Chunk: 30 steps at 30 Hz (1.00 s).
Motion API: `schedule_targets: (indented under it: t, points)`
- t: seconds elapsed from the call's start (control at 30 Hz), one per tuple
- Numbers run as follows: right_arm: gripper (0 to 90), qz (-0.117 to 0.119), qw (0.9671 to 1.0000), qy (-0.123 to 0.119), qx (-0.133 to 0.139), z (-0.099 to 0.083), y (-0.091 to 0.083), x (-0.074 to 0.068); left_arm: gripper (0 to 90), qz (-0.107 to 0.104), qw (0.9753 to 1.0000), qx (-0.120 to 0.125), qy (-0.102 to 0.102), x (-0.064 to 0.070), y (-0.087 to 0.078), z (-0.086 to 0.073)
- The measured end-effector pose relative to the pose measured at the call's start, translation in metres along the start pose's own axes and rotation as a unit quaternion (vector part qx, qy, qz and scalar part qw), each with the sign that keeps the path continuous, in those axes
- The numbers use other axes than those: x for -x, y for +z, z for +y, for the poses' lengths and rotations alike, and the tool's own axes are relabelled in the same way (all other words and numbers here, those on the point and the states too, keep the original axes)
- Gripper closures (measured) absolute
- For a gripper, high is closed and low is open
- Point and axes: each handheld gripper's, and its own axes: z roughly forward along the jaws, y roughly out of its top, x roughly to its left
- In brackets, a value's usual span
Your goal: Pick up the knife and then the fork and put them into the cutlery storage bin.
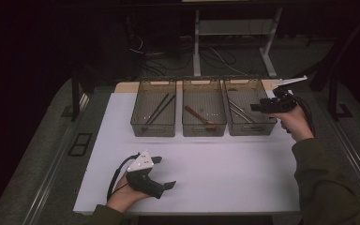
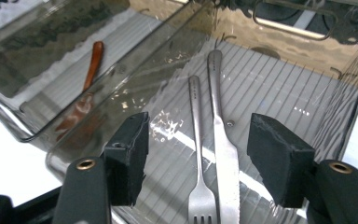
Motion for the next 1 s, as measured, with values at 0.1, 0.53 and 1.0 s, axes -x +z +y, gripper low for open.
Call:
schedule_targets:
  t: [0.1,0.53,1.0]
  points:
    - [34.5,0.005,0.9999,-0.002,0.011,-0.003,-0.006,-0.004,0.0,0.001,1.0000,0.000,-0.001,0.000,0.001,0.000]
    - [20.5,0.013,0.9981,-0.036,0.049,-0.017,-0.034,-0.035,0.0,0.003,1.0000,0.000,-0.001,0.000,0.001,0.000]
    - [18.7,0.029,0.9949,-0.068,0.068,-0.048,-0.049,-0.076,0.0,0.005,1.0000,-0.002,-0.001,0.000,-0.001,0.000]
